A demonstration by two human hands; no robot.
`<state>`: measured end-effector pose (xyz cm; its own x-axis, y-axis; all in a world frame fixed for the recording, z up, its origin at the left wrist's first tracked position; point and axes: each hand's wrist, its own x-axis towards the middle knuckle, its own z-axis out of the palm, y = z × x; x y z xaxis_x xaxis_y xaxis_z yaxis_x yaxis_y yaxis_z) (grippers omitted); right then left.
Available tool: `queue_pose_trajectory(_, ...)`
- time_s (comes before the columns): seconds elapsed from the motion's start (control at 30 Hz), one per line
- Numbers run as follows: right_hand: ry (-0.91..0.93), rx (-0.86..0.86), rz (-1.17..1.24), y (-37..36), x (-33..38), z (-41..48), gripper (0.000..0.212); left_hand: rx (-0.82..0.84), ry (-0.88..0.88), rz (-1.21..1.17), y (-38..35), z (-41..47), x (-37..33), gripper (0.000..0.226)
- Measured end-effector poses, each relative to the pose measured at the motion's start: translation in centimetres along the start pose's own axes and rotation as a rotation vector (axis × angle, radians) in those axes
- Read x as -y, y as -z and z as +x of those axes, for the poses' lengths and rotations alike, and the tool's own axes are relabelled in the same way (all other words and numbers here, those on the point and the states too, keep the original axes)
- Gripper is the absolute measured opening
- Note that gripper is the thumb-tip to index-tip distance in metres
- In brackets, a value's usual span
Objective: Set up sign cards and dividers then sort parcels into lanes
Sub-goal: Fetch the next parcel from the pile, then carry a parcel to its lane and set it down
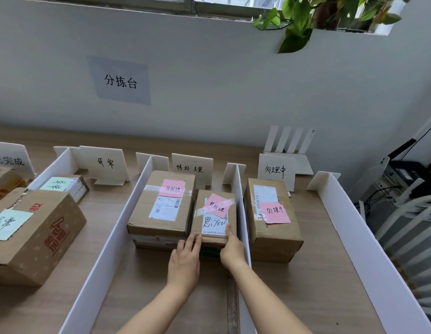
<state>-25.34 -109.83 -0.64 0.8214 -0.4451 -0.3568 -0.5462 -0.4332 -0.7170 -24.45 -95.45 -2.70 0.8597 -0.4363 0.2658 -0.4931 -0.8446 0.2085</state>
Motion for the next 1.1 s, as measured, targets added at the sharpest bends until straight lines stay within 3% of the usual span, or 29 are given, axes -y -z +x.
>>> queue_pose_trajectory(0.13,-0.003,0.020,-0.016,0.3,0.6,1.4,0.068,0.040,-0.052,-0.078,0.6,-0.6,0.2,0.076)
queue_pose_trajectory(0.37,-0.002,0.066,0.000,1.1,1.1,3.4,0.068,0.065,-0.196,-0.094,4.1,-3.3,4.3,0.045)
queue_pose_trajectory(0.5,0.037,0.056,-0.261,1.6,2.0,3.1,0.062,0.060,-0.202,0.020,8.6,-4.0,7.4,0.044)
queue_pose_trajectory(0.57,0.052,-0.001,-0.432,1.7,3.7,2.5,0.047,0.045,-0.189,0.087,10.9,-4.5,9.2,0.041)
queue_pose_trajectory(0.7,0.043,-0.066,-0.714,1.0,8.5,-1.0,0.037,0.087,-0.066,0.237,15.7,-6.5,13.1,0.033)
queue_pose_trajectory(0.8,0.215,-0.073,-0.756,-0.6,12.2,-4.2,0.034,0.203,0.119,0.357,19.6,-8.6,15.4,0.047)
queue_pose_trajectory(1.1,0.790,0.054,-0.537,-7.5,21.9,-16.4,0.020,0.124,0.376,0.582,34.2,-18.7,23.9,0.065)
